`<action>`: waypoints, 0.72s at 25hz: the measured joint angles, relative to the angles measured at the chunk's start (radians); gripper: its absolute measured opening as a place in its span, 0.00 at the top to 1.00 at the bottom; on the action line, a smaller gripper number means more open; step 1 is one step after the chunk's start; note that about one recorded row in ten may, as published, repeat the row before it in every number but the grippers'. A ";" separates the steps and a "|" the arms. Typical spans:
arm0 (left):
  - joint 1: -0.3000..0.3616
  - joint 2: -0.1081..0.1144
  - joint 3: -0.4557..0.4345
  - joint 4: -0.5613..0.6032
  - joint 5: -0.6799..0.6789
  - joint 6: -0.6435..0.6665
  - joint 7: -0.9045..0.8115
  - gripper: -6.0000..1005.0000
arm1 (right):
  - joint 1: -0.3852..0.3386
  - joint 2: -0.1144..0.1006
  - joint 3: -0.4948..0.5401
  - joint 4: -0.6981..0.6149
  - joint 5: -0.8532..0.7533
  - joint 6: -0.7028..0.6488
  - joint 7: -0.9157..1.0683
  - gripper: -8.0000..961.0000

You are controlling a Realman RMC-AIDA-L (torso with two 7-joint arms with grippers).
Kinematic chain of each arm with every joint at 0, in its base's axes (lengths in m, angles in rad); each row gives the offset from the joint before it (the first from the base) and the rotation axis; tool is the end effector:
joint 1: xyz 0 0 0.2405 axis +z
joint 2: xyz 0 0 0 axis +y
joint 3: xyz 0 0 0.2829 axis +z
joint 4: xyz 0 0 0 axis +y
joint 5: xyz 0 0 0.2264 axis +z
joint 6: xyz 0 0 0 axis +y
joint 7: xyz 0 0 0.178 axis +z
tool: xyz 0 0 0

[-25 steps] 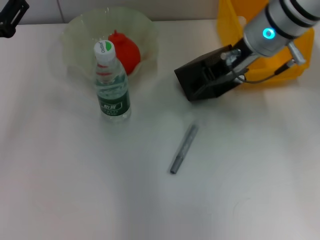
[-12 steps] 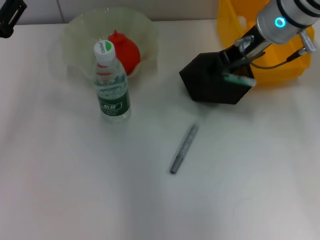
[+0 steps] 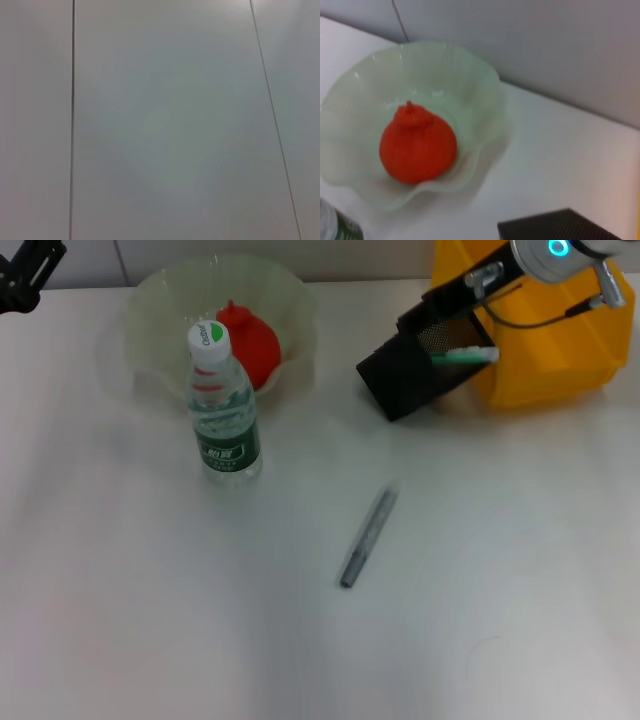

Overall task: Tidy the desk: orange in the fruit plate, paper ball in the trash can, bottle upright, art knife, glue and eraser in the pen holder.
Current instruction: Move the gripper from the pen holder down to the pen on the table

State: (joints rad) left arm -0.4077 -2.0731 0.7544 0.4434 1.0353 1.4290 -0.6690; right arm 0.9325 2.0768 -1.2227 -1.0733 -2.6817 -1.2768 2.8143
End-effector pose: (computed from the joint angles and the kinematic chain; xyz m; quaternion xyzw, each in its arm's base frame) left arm -0.2993 0.3907 0.0433 -0.7495 -0.0850 -0.4233 0.5018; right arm 0.1327 0.4926 -0.0370 -0.8728 0.3899 -0.0638 0.2865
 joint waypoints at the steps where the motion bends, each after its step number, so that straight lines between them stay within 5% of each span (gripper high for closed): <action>1: 0.000 0.000 0.000 -0.002 0.000 0.000 0.000 0.38 | 0.002 0.000 0.000 0.001 0.000 0.007 -0.005 0.28; 18: -0.001 0.000 -0.005 -0.014 0.000 -0.006 0.000 0.38 | 0.016 0.000 0.002 -0.045 0.002 0.012 -0.028 0.28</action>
State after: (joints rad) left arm -0.4085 -2.0735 0.7498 0.4294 1.0355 1.4235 -0.6687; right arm 0.9481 2.0770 -1.2212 -1.1184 -2.6797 -1.2650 2.7861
